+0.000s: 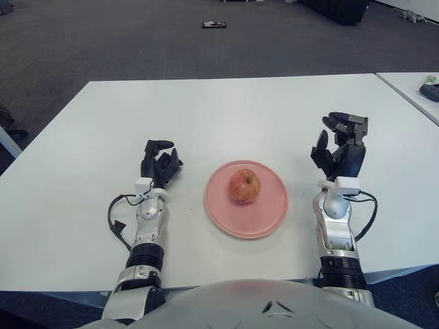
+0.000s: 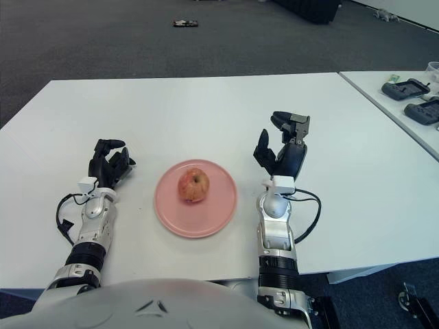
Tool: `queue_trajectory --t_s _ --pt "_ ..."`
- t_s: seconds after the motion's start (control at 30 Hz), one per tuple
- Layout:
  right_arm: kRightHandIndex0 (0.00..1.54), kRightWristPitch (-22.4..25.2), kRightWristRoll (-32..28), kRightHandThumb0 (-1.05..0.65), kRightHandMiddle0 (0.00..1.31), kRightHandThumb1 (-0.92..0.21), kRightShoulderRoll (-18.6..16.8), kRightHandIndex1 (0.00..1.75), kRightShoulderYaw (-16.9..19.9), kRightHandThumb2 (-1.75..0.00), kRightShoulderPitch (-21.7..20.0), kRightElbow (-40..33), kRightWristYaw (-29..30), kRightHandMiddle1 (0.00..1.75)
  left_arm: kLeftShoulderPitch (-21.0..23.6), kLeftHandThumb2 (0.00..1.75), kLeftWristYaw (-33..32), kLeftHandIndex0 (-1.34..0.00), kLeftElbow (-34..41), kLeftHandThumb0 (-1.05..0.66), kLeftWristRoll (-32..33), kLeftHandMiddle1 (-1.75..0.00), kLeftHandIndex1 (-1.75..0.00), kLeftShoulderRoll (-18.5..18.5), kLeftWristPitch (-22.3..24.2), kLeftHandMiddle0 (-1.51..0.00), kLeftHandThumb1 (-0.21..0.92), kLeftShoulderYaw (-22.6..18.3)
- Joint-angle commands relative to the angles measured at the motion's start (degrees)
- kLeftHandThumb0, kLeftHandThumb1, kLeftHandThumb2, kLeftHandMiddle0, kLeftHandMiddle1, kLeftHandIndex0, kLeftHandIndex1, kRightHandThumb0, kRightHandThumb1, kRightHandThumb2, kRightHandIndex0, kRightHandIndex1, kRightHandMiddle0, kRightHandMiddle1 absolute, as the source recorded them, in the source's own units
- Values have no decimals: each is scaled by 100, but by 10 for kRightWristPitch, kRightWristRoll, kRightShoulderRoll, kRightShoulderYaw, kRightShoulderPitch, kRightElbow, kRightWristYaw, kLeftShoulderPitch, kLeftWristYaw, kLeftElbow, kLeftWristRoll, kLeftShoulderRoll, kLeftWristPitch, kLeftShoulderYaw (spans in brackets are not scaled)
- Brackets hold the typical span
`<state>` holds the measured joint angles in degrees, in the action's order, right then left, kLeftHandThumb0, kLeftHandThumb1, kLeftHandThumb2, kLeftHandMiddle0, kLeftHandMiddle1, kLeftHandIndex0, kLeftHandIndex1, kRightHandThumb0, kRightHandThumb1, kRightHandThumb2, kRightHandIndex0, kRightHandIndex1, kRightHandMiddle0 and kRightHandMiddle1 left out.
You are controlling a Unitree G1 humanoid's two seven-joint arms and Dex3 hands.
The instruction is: Put the apple into the plate.
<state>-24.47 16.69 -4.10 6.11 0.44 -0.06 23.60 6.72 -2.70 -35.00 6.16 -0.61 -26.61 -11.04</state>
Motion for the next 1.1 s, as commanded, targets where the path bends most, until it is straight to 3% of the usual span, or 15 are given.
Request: queue_trajectory --t_s 0.0,0.23,0.7,1.07 --pt "49 39 30 -36 24 -85 10 118 1 -63 13 -1 7 174 -25 80 -1 -31 -26 -37 -1 -175 -175 -4 22 -76 73 1" --pt "59 75 44 -37 28 -78 22 129 -7 -72 22 1 -2 175 -24 80 1 -31 -25 -37 1 -175 -175 -5 22 -74 73 0" --pt "69 28 33 -37 31 -74 95 140 -7 -78 26 98 -27 175 -24 80 -4 -31 -23 -37 -4 -175 -175 -3 20 -75 73 1" --pt "67 52 44 -37 29 -76 131 141 -23 -75 25 119 -57 175 -24 81 4 -31 -22 -38 3 -175 -175 -4 21 -76 72 0"
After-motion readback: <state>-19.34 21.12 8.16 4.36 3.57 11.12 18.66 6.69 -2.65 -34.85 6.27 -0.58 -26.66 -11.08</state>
